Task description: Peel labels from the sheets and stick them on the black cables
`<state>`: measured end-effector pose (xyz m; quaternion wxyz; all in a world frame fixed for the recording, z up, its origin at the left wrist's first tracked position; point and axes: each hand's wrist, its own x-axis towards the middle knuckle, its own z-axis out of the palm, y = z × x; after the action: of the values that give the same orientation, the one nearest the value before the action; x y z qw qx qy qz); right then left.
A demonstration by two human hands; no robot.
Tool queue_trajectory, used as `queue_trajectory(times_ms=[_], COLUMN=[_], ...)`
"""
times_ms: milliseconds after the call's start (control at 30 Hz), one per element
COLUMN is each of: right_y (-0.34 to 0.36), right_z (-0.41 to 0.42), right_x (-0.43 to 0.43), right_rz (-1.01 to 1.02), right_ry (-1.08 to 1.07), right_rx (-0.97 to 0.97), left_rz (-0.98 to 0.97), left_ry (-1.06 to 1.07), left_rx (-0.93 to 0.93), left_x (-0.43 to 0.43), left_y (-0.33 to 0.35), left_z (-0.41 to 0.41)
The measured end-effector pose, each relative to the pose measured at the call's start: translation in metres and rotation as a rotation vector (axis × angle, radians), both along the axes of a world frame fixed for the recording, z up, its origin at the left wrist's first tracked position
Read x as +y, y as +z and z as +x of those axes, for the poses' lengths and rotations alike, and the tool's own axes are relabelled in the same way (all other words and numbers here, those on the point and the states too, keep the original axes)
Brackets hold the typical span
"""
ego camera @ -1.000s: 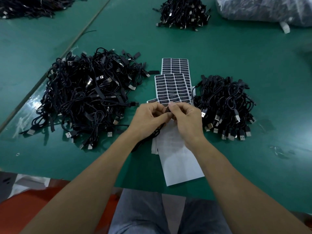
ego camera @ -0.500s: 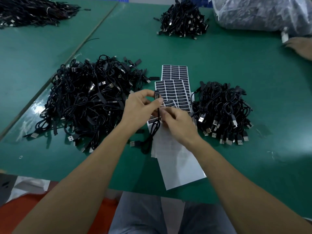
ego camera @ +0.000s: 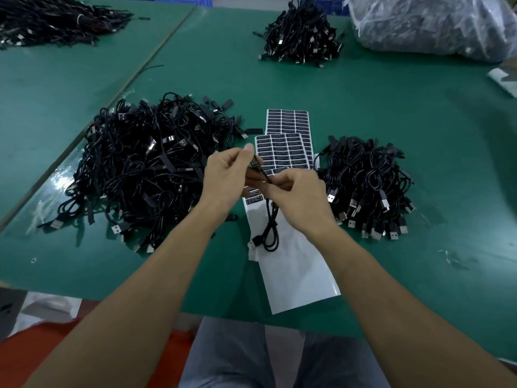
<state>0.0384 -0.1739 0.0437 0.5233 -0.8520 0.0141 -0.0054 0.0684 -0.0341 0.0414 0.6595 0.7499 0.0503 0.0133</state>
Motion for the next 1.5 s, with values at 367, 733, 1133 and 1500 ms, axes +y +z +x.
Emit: queue_trajectory(times_ms=[367, 733, 1133, 1500], right_y=[0.033, 0.014, -0.015, -0.010], right_z=[0.028, 0.010, -0.011, -0.015], right_x=[-0.082, -0.039, -0.011, -0.001], right_rz=[-0.333, -0.623, -0.566, -0.842], right_ry=[-0.417, -0.311, 0.120, 0.025], right_rx=[-0.231, -0.336, -0.209, 0.117], left_rz=[0.897, 1.221, 1.258, 1.085], left_ry=[0.217, 0.008, -0.405, -0.140], left_rx=[-0.209, -0.432, -0.377, -0.443], left_x=[0.053, 0.068, 0.088, 0.062], left_y=[-0.022, -0.045, -0.033, -0.032], left_z=[-0.010, -0.021, -0.024, -0.024])
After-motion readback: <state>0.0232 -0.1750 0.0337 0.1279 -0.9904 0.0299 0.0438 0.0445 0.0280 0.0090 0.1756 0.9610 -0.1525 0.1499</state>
